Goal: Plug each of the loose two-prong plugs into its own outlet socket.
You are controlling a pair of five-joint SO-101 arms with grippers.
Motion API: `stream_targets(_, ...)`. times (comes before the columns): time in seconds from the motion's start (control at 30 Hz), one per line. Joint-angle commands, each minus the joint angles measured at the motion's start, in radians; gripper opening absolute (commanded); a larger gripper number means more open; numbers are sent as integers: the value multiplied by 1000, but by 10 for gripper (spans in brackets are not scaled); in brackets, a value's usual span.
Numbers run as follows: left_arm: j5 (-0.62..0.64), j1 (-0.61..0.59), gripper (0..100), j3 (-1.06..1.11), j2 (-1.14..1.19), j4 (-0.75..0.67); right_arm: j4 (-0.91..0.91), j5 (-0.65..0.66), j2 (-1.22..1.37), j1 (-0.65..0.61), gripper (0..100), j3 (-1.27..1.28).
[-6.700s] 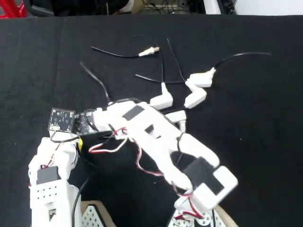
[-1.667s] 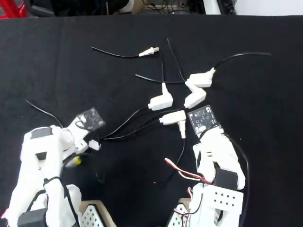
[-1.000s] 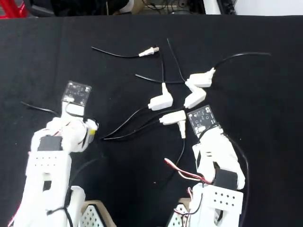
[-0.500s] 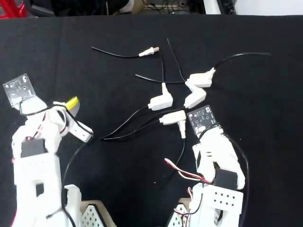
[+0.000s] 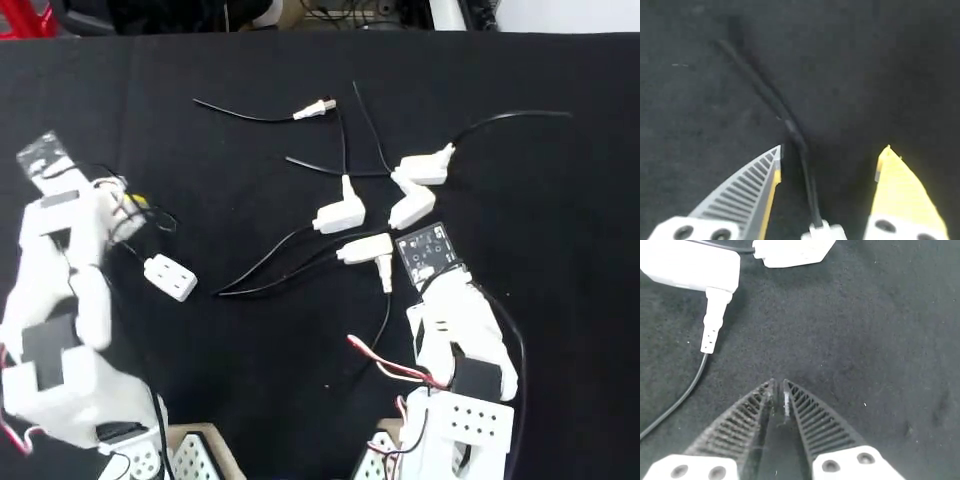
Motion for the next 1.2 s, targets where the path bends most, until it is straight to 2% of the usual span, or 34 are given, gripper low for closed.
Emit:
stream_targets(0.0,80,-50,277,-157,81,81,-23,5,-10,-9,15,-4)
stream_targets(0.17,29,-45,184,-182,121,193,-23,5,-10,-11,15,-4)
stream_targets(0.3,-34,-47,184,-173,123,264,-23,5,-10,-11,15,-4)
stream_targets(0.53,-41,-76,184,-182,114,425,-23,5,-10,-11,15,-4)
stream_targets(0.8,-181,-76,184,-173,114,577,-21,5,-10,-11,15,-4)
stream_targets(1.17,-296,-82,186,-183,112,675,-20,5,-10,-11,15,-4)
